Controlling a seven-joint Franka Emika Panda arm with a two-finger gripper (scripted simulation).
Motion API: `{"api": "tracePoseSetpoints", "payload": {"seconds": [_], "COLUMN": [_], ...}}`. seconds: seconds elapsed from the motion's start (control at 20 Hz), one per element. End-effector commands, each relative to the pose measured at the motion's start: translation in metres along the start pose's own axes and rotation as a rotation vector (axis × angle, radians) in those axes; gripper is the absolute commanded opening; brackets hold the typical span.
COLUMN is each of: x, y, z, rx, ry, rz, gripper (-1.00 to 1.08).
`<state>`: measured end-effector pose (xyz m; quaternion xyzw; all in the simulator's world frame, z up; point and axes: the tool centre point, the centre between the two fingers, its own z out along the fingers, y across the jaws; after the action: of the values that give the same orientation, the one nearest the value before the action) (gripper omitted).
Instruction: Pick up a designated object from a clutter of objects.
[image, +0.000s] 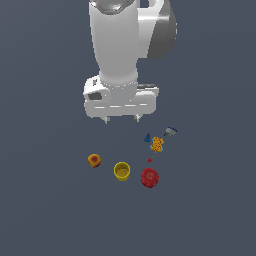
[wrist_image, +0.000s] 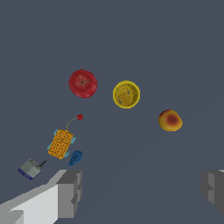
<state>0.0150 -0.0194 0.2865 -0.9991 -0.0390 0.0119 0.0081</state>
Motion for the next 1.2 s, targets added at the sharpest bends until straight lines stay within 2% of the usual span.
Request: {"api": "tracePoseSetpoints", "payload": {"seconds": [0.0,1.15], "x": [0.003,0.029], "y": [0.006,0.097], "z": [0.007,0.124], "rx": [0.0,-0.013], "ry": [0.001,0.013], "rz": [-0.027,-0.444], "gripper": [1.0,1.0]}}
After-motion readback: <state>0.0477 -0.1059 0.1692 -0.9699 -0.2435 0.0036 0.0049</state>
